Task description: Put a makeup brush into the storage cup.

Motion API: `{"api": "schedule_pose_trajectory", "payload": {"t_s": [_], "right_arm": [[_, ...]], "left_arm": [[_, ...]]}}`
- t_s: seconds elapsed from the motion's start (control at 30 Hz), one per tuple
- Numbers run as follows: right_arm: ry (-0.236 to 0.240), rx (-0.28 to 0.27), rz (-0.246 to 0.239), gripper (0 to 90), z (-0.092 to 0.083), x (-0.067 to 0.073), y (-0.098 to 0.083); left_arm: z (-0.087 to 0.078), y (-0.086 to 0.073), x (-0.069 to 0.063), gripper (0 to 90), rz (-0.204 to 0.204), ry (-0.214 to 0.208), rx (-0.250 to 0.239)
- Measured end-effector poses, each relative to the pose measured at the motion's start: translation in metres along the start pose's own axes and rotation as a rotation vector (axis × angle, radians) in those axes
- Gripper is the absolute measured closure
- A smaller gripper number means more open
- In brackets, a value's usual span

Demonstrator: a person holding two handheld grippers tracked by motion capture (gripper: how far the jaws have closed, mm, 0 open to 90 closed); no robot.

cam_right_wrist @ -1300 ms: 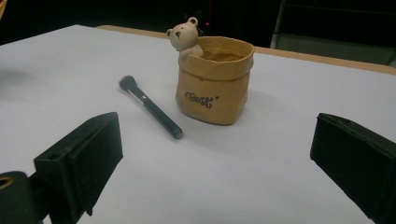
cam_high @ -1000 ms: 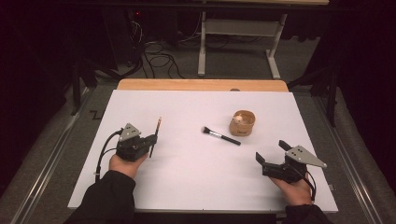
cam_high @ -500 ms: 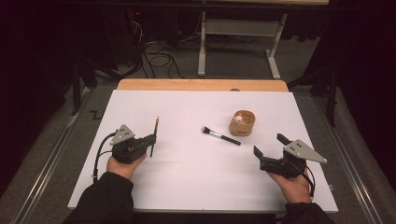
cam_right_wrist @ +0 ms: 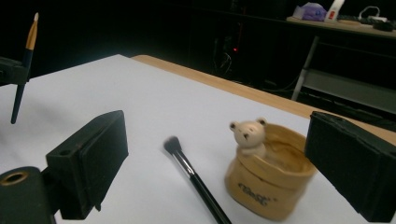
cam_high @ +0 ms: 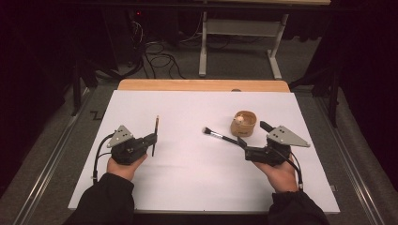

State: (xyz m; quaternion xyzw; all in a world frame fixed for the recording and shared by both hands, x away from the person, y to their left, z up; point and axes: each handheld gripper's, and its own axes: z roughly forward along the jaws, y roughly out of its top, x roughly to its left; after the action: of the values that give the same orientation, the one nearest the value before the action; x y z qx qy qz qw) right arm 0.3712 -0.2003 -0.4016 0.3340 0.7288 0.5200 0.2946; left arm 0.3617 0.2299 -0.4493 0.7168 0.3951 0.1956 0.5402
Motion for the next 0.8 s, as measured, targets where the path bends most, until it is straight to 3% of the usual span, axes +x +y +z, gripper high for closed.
{"api": "schedule_pose_trajectory", "payload": {"t_s": [0.3, 0.8], "right_arm": [[0.041, 0.007, -0.034, 8.5, 0.025, 0.017, 0.004], [0.072, 0.008, -0.035, 10.6, 0.022, 0.026, -0.003]], "left_arm": [[-0.001, 0.0, -0.006, 83.6, 0.005, -0.016, -0.014], [0.015, 0.019, -0.036, 83.6, 0.061, -0.076, -0.029]]}}
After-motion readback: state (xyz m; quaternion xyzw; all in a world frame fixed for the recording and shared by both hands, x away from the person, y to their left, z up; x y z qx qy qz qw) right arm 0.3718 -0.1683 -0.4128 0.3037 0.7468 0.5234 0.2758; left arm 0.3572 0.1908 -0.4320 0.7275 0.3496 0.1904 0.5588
